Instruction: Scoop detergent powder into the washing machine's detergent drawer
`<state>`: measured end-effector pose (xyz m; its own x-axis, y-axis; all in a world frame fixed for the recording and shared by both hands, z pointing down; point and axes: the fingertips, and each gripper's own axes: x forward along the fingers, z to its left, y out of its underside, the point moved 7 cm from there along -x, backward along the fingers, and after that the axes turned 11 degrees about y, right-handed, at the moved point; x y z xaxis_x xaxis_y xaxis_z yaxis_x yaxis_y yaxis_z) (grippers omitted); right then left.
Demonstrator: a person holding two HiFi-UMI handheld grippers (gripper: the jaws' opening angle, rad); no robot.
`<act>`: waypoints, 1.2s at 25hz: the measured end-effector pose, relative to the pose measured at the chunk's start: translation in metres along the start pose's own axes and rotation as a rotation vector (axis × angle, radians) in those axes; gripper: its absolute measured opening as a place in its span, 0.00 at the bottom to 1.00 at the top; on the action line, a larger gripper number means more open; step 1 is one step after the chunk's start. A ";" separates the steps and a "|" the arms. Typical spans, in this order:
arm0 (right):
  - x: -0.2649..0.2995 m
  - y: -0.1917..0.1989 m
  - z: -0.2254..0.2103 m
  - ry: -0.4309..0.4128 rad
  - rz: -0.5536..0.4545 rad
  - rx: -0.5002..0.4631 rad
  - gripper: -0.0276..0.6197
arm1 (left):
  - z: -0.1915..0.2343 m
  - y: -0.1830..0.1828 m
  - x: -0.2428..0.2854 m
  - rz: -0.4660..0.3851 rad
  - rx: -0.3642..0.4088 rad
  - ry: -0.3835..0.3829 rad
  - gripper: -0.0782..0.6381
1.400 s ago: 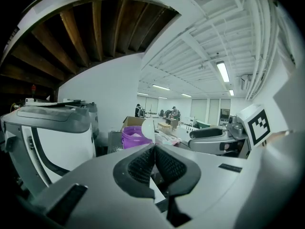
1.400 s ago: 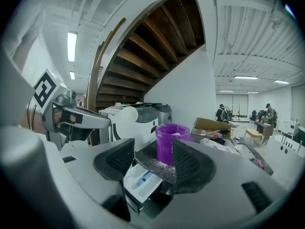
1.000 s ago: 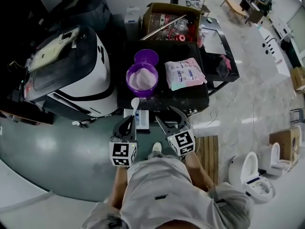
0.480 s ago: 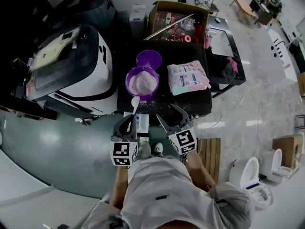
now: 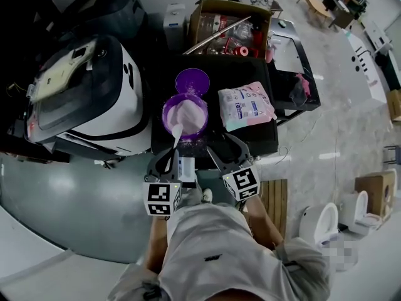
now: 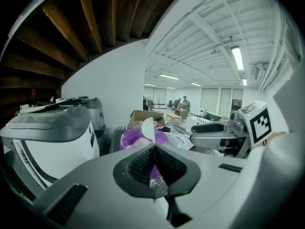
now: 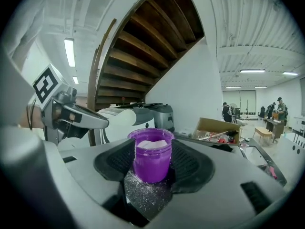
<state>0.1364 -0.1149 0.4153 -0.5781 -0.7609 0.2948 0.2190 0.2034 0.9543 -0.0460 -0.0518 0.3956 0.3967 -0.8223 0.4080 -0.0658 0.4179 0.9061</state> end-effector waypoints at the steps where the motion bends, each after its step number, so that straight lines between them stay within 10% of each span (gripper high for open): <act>1: 0.005 -0.002 -0.002 0.007 0.002 -0.002 0.41 | 0.005 -0.002 0.004 0.005 -0.003 0.006 0.13; 30: 0.098 -0.018 -0.025 0.113 0.087 0.012 0.39 | 0.099 -0.021 0.097 0.335 -0.030 0.092 0.13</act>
<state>0.0956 -0.2086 0.4260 -0.4650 -0.8042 0.3702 0.2545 0.2790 0.9259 -0.0973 -0.1786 0.4268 0.4384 -0.6003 0.6689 -0.1794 0.6708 0.7196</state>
